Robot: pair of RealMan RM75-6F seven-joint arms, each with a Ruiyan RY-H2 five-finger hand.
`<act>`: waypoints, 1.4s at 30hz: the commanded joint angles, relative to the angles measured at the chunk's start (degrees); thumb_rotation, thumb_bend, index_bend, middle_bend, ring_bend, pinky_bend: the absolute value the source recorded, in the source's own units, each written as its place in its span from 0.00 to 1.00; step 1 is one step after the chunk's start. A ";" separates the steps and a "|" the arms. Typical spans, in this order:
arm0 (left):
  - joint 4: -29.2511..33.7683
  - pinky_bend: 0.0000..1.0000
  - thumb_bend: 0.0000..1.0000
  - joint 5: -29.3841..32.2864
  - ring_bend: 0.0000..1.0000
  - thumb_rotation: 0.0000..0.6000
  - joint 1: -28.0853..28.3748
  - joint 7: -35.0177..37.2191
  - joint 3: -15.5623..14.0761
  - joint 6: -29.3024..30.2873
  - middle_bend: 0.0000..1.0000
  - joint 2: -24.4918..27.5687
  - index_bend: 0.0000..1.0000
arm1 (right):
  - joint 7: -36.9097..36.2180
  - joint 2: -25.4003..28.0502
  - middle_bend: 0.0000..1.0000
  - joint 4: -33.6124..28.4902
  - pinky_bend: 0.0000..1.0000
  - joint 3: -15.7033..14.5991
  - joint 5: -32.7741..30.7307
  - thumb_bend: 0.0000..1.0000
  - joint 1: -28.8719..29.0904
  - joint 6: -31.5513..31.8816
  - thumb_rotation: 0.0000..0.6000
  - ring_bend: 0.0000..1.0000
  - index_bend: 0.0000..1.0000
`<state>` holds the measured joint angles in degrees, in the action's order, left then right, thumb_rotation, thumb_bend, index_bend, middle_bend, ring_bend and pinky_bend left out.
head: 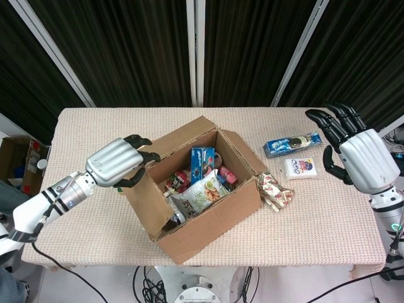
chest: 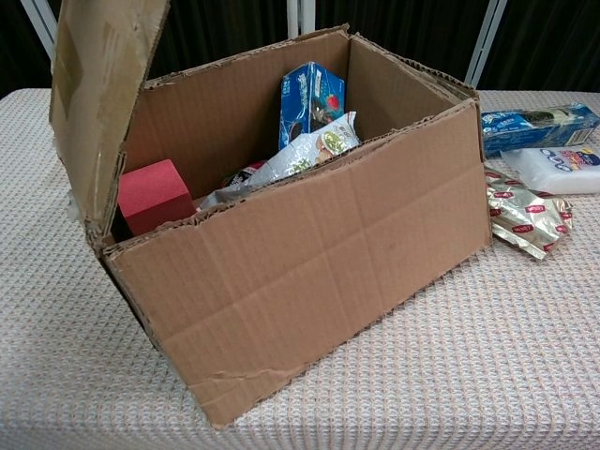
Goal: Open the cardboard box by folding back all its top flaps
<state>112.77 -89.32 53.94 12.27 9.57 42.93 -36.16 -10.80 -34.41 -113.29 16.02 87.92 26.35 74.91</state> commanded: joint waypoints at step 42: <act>1.30 0.24 0.63 -11.52 0.19 0.80 -21.28 10.40 -4.89 18.80 0.57 13.53 0.23 | 7.88 -2.45 0.12 -4.47 0.00 1.04 -2.08 0.78 2.66 -4.69 1.00 0.00 0.00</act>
<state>114.17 -100.92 32.85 22.61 4.71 61.55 -22.73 -2.96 -36.82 -117.74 17.08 85.82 29.03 70.20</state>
